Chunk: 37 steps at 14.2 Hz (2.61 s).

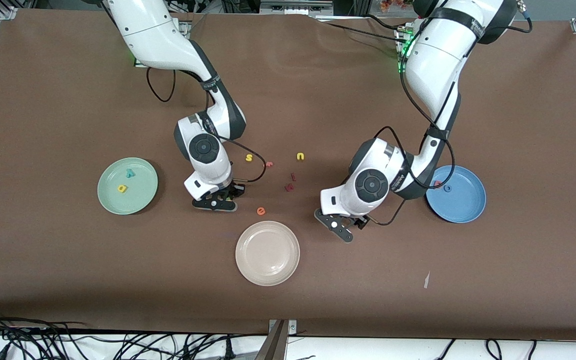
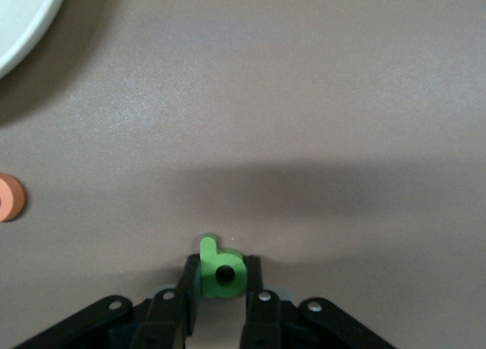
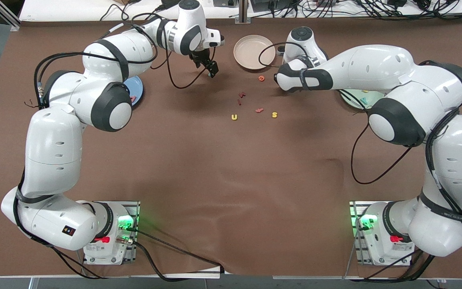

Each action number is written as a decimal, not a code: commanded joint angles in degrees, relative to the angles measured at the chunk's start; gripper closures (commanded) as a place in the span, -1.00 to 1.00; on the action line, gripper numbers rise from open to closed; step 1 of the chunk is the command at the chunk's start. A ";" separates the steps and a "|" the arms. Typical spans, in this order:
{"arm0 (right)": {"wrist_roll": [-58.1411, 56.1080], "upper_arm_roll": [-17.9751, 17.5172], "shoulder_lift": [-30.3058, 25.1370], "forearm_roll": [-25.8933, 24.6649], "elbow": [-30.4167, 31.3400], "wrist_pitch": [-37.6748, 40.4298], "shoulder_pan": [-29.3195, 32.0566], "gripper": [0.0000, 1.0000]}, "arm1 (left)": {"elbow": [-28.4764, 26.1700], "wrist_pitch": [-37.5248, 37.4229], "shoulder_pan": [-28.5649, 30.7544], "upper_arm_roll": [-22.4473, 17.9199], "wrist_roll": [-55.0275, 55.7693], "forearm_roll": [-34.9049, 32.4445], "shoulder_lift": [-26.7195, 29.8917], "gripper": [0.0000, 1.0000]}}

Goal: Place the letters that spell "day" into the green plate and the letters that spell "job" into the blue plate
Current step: 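Grasp the teal j with the left gripper while the right gripper carries b, then drop the b on green with the right gripper while the left gripper carries j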

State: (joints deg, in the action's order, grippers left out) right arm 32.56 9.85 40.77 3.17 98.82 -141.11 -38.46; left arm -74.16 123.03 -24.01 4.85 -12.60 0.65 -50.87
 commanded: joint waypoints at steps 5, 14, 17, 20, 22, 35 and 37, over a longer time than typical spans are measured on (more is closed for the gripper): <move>-11.08 5.87 -6.13 0.17 -0.64 12.14 0.49 0.84 | 2.44 3.97 -1.74 -0.80 -0.32 -1.27 -3.36 -0.95; -43.27 13.71 -17.73 3.42 19.20 8.13 9.45 0.83 | 4.11 6.08 -1.83 -1.51 -0.23 -1.27 -5.64 -0.80; -43.90 13.97 -17.48 3.60 20.28 7.77 10.16 -0.68 | 4.37 6.08 -1.91 -1.51 0.64 -1.27 -5.82 -0.64; -43.90 13.62 -19.40 4.65 19.75 9.09 10.07 -1.00 | 5.43 6.26 -1.92 -1.51 2.40 -1.27 -6.52 -0.38; -44.07 13.88 -22.38 4.65 17.48 12.41 10.07 -1.00 | 5.43 6.26 -1.92 -1.51 3.11 -1.27 -6.52 -0.12; -43.18 15.03 -26.01 2.37 -14.41 50.49 9.98 -1.00 | 5.07 5.29 -1.39 -1.51 4.52 -1.18 -5.30 1.00; -43.89 12.50 -24.60 1.14 -17.59 51.10 11.64 -1.00 | 5.16 0.58 -0.34 -1.51 4.52 -1.18 -2.76 1.00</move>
State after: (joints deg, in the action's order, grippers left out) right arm -10.31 24.35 14.68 5.45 85.32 -91.60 -28.40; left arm -69.82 128.37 -25.14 3.49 -9.11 0.63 -56.06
